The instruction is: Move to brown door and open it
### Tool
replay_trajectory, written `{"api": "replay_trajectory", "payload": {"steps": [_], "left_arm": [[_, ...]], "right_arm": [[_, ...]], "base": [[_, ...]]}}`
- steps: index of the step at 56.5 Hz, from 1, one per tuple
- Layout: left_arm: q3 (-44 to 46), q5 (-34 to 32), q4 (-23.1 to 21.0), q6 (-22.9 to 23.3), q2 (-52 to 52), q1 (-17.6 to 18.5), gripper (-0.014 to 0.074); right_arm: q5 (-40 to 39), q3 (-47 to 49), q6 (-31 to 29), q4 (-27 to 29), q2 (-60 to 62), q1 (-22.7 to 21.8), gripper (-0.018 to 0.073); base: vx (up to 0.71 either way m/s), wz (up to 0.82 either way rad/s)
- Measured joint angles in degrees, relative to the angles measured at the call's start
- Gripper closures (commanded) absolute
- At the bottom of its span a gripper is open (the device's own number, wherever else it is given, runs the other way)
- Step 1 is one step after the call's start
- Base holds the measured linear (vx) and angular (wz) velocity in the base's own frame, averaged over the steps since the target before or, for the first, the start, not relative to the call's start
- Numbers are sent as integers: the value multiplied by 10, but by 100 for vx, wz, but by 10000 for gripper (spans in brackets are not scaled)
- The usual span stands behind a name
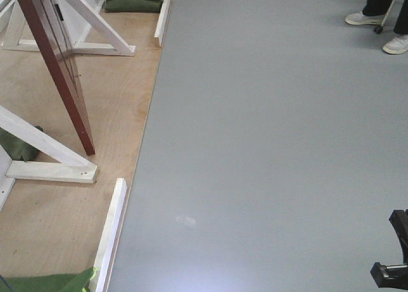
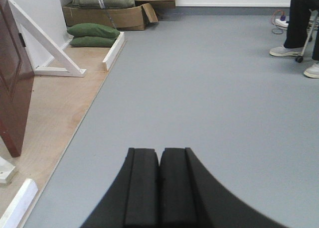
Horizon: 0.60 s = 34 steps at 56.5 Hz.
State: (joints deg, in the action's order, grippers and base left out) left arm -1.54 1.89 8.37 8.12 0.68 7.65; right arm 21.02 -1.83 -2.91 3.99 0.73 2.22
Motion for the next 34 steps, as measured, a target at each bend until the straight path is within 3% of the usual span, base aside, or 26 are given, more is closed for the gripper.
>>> {"api": "replay_trajectory", "payload": {"steps": [34], "left_arm": [[0, 0, 0, 0, 0, 0, 561]], "right_arm": [[0, 0, 0, 0, 0, 0, 559]], "base": [[34, 5]]}}
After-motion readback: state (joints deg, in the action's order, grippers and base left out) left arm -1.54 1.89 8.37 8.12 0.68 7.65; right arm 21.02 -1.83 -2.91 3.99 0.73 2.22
